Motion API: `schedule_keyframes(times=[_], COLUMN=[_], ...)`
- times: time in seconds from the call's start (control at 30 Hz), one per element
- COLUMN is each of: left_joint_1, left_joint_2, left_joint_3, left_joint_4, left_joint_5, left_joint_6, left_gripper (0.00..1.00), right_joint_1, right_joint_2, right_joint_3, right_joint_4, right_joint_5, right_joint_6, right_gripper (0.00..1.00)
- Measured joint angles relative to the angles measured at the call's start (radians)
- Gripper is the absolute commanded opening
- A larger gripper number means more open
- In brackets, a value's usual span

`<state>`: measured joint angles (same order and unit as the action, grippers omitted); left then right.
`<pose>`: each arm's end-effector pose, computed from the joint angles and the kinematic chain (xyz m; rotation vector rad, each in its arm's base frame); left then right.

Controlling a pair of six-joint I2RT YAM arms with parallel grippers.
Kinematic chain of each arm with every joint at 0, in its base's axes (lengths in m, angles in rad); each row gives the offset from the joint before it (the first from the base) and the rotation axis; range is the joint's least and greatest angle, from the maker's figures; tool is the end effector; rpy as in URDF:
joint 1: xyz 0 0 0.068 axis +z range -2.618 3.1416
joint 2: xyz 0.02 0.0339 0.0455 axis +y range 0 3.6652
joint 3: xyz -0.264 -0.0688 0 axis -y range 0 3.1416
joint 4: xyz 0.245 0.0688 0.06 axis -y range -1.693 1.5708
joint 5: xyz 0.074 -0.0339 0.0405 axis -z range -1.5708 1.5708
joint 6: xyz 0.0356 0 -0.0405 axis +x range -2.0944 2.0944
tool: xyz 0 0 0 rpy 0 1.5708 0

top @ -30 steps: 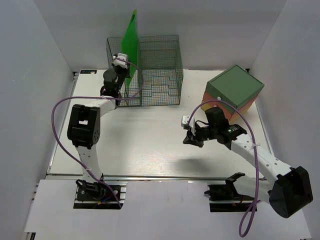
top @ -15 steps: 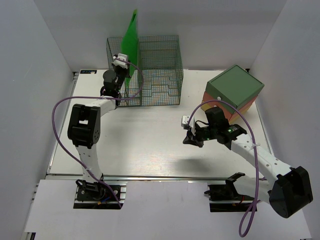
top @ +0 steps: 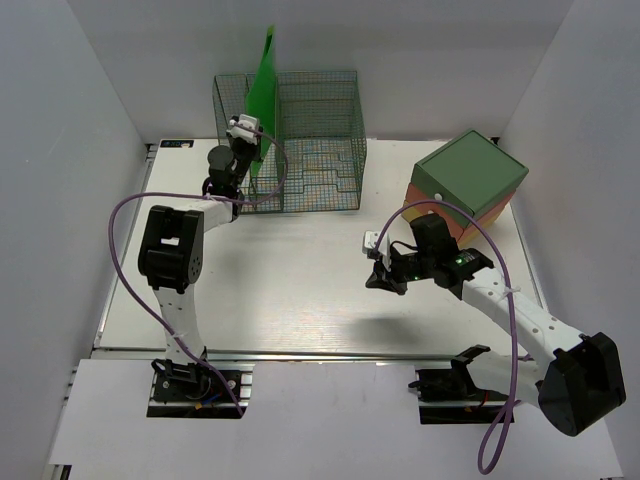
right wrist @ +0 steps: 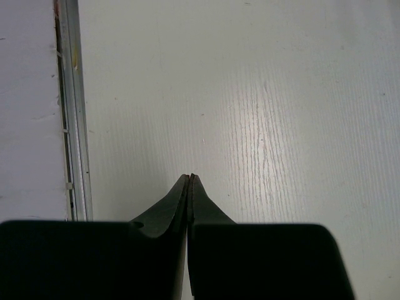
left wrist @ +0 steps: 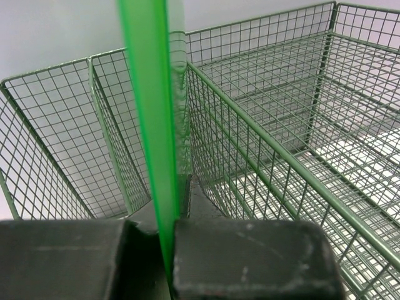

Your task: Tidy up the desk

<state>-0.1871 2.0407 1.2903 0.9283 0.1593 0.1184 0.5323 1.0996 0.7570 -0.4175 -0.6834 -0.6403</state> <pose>0.4579 -0.0924 0.2450 0.3428 1.3545 -0.1681 0.1822 0.1334 0.2529 -1.4990 1.6491 0.7313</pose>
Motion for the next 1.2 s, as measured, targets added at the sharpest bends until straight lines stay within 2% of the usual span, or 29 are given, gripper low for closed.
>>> schedule_keyframes(times=[0.07,0.13,0.17,0.33,0.47,0.8,1.2], left_joint_1=[0.000,0.000,0.000,0.000,0.000,0.000,0.000], left_joint_2=[0.000,0.000,-0.001,-0.005,-0.008,-0.020,-0.024], left_joint_3=[-0.002,-0.003,-0.006,-0.023,-0.019,0.070,0.007], left_joint_4=[0.000,0.000,0.001,0.007,-0.008,-0.168,-0.169], left_joint_5=[0.000,-0.001,-0.001,-0.004,-0.006,0.008,0.031], left_joint_6=[0.001,0.002,0.004,0.001,-0.004,-0.003,0.002], left_gripper=[0.09,0.18,0.18,0.00,0.00,0.00,0.00], right_joint_1=[0.000,0.000,0.000,0.000,0.000,0.000,0.000], right_joint_2=[0.000,0.000,0.000,0.000,0.000,0.000,0.000], right_joint_3=[0.000,0.000,0.000,0.000,0.000,0.000,0.000], right_joint_4=[0.000,0.000,0.000,0.000,0.000,0.000,0.000], right_joint_5=[0.000,0.000,0.000,0.000,0.000,0.000,0.000], right_joint_6=[0.000,0.000,0.000,0.000,0.000,-0.002,-0.004], right_gripper=[0.00,0.00,0.00,0.00,0.00,0.00,0.00])
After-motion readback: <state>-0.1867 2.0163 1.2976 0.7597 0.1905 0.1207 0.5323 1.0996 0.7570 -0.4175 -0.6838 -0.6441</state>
